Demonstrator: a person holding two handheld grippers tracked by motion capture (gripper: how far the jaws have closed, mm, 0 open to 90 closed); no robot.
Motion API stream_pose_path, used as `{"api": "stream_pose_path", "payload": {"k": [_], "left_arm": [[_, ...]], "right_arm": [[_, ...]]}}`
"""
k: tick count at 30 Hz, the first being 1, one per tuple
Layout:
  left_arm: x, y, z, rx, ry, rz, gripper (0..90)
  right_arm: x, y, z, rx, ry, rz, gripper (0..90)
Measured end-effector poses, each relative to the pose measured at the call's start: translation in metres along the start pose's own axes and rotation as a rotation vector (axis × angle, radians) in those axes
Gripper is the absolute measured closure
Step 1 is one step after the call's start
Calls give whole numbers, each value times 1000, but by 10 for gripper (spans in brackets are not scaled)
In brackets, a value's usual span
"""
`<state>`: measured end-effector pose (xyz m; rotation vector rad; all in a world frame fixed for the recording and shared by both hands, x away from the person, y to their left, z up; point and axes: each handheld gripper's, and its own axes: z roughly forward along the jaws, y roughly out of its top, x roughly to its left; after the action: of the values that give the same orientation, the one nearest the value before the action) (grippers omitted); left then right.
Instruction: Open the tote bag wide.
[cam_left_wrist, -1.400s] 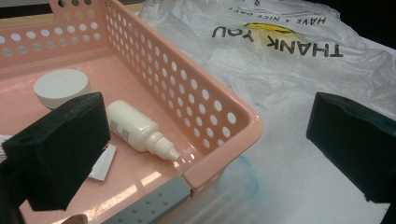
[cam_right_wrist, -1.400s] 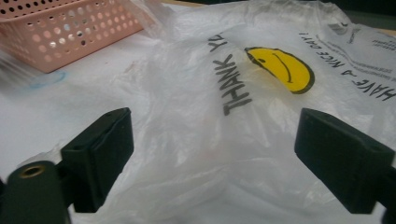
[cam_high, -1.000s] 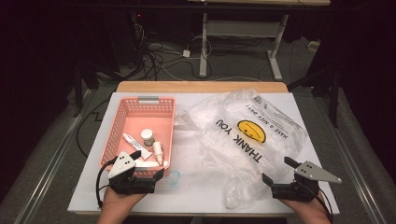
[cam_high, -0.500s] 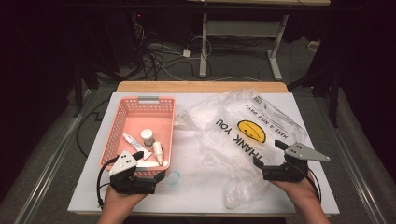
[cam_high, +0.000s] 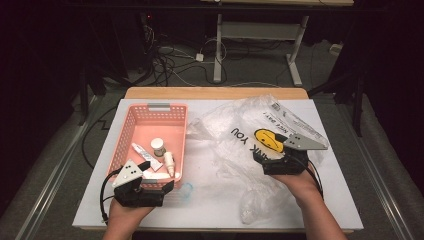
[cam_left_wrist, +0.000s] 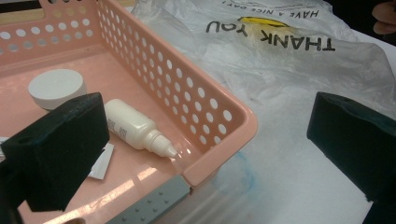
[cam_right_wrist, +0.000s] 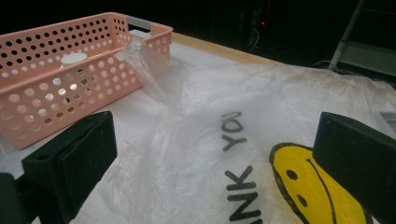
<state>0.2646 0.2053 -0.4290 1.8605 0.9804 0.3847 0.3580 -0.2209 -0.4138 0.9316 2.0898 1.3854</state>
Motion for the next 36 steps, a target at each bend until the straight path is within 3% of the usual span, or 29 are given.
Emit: {"api": "stream_pose_path", "payload": {"k": [15, 25, 36], "left_arm": [[-5, -8, -1, -5, 31, 0, 0], [-10, -10, 1, -5, 31, 4, 0], [-14, -11, -1, -13, 31, 12, 0]], "right_arm": [[13, -2, 35, 59, 89, -13, 11], [6, -11, 56, 142, 110, 12, 48], [20, -24, 67, 254, 174, -37, 241]]}}
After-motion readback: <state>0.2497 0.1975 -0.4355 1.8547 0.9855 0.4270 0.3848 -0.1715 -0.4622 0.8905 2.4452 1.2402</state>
